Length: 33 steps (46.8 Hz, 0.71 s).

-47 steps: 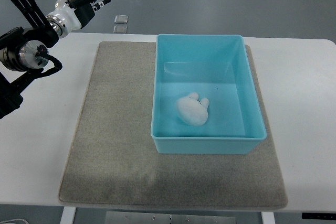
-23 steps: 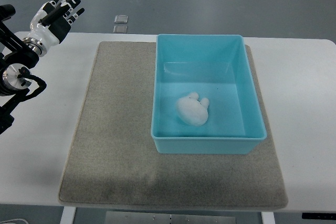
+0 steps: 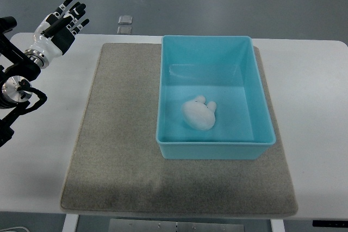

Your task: Place white toy into blue box with left hand

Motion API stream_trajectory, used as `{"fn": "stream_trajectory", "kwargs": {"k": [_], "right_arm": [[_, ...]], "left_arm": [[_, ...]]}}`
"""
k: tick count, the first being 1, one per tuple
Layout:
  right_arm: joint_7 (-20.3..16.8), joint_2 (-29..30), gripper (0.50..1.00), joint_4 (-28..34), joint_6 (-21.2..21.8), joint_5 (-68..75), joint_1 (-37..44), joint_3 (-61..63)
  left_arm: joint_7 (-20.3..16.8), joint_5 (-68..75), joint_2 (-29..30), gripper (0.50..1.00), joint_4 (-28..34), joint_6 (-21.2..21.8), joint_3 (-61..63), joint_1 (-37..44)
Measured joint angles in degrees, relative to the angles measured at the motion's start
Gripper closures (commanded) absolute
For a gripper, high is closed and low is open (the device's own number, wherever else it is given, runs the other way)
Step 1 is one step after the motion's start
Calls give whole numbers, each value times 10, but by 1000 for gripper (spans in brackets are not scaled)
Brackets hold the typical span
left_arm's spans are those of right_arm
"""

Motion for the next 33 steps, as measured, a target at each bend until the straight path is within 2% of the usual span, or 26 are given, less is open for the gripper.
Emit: {"fn": "stream_trajectory", "kwargs": {"k": [6,33], "right_arm": [[0,0,564,1,4,0,0,1],[0,0,564,9,6,-3,0,2]], "left_arm": [[1,-8,-18,506,0,0,-8,3],[5,-10,-31,506,0,-10,-17,6]]}}
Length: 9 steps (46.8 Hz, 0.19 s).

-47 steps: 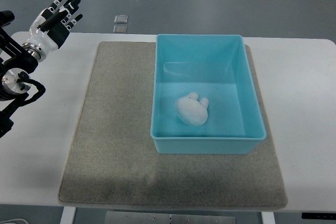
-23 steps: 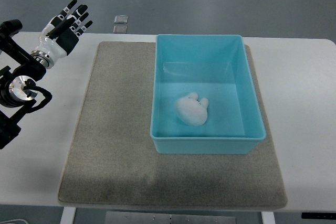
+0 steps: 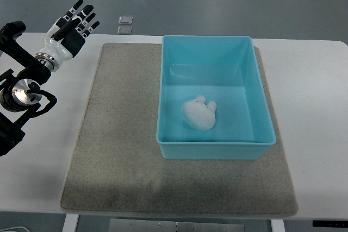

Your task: Place white toy into blue box with left hand

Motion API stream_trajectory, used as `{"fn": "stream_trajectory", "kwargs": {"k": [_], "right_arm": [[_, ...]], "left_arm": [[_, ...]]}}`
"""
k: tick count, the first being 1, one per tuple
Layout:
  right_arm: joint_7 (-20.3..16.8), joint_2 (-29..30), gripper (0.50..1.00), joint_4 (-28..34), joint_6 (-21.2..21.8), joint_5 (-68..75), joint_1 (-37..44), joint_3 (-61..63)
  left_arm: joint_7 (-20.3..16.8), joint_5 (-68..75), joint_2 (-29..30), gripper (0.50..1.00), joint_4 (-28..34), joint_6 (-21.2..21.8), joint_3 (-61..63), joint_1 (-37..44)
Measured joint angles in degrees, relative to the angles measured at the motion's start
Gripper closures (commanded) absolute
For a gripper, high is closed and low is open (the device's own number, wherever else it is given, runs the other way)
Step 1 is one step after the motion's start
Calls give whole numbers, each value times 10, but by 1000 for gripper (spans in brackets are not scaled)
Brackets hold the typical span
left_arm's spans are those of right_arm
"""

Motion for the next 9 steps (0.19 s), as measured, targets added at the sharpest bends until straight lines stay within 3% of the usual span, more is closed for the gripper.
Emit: {"fn": "stream_trajectory", "kwargs": {"k": [9], "right_arm": [[0,0,564,2,1,0,1,0]], "left_arm": [[0,0,-2,506,1,0,0,0]]}}
